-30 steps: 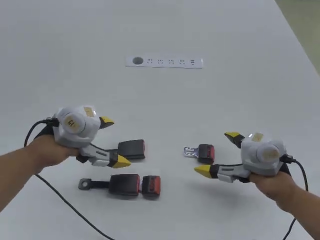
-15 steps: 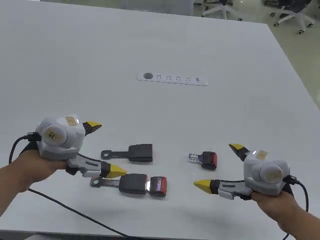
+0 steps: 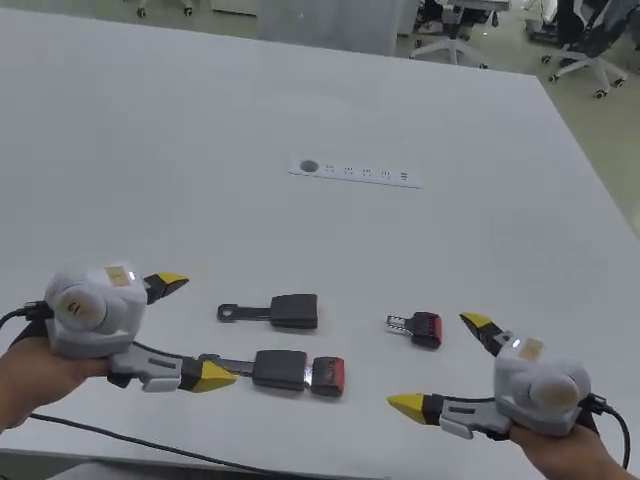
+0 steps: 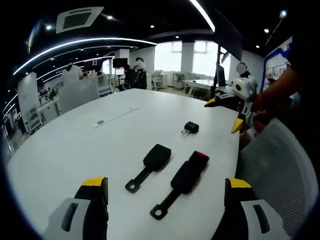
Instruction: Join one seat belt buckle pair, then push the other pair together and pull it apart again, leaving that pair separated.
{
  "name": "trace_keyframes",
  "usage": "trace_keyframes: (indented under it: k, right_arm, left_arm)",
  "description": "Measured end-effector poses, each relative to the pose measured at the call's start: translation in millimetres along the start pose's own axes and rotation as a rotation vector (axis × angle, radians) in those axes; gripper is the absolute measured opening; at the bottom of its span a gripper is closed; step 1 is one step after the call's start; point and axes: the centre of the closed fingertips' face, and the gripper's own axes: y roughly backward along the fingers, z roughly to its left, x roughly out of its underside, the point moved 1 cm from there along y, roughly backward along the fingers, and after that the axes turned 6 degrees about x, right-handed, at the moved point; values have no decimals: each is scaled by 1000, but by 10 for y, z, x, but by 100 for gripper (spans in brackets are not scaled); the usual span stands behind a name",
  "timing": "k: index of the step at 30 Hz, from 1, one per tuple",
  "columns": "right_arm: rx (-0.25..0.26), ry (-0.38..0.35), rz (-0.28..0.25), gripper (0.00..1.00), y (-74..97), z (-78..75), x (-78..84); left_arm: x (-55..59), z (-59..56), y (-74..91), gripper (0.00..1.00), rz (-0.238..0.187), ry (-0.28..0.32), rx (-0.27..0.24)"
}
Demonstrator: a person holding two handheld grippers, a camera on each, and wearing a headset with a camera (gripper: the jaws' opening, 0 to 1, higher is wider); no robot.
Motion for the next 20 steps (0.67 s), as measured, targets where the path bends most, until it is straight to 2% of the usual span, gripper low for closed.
trace_keyframes:
  k: [3,8,20]
  right_arm:
    - [3,1,1,100,32,22,19]
    - [21,-7,-3,100,66,10,33]
    - [50,-16,-7,100,120,-33,58]
  left_arm:
    - [37,-25,20,100,1,5,0]
    - [19,-24,58,100,-19,19,-8]
    - [71,-105,42,100,-2,14,10]
